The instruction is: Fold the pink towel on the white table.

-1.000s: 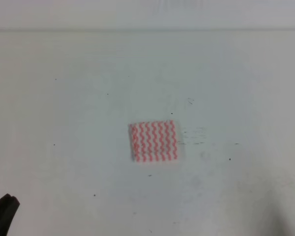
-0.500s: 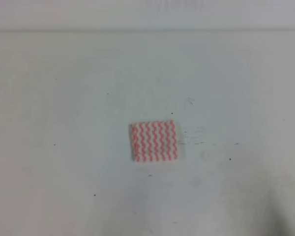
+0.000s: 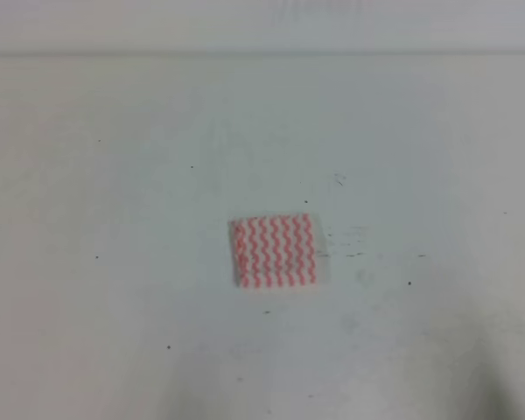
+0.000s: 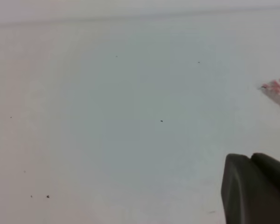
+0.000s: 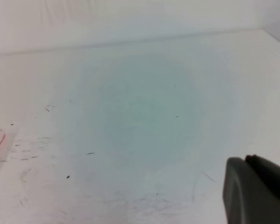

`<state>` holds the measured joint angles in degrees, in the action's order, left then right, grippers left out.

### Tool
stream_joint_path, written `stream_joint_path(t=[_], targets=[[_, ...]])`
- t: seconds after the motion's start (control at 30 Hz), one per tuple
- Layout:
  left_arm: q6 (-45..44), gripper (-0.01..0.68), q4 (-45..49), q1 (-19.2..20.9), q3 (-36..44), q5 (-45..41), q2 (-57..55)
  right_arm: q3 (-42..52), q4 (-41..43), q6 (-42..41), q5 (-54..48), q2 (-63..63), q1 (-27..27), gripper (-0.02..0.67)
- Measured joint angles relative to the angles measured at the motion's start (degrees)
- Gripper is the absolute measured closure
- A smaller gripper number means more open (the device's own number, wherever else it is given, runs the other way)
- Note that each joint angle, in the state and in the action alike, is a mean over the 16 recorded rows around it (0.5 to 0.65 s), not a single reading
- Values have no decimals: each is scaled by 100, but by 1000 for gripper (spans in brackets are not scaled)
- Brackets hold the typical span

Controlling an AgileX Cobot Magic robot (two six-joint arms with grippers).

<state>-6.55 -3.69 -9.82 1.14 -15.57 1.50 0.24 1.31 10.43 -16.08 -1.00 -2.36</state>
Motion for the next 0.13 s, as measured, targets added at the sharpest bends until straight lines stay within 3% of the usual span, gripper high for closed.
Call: stream_joint_path(t=[0.13], targets=[[0,678,10,0,-3,-156,-2,0,0,0,4,0,0,667]])
